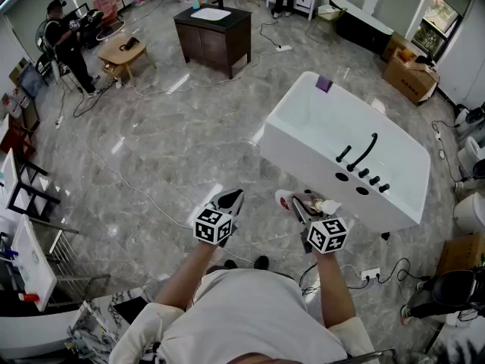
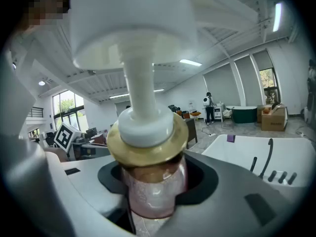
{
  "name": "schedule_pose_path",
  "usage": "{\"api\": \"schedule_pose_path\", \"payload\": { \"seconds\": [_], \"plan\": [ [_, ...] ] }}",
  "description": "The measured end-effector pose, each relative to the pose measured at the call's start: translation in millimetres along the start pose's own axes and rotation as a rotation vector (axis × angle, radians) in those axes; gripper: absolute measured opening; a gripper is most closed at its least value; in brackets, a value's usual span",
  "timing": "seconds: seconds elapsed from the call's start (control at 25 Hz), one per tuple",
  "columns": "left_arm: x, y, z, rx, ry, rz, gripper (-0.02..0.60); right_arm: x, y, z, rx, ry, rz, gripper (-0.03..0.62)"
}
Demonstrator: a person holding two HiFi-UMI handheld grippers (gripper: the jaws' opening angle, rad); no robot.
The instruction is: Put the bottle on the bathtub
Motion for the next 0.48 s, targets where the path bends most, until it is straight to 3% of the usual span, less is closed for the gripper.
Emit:
{"api": "schedule_pose_path", "payload": {
  "seconds": [0.48],
  "plan": [
    [-4.0,-2.4,-1.5,0.0,0.013,0.008,0.008,1.7,-3.7,-5.1,-0.017,0.02,-0.039,0.227]
  ]
}}
Point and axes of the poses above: the fingertips, and each gripper's own axes: z backward along the fingers, x to its right, y out of its top, the point moved 7 cm from there along z, backward along the fingers, and after that the axes turned 15 degrees about -y, right-handed, at the moved point
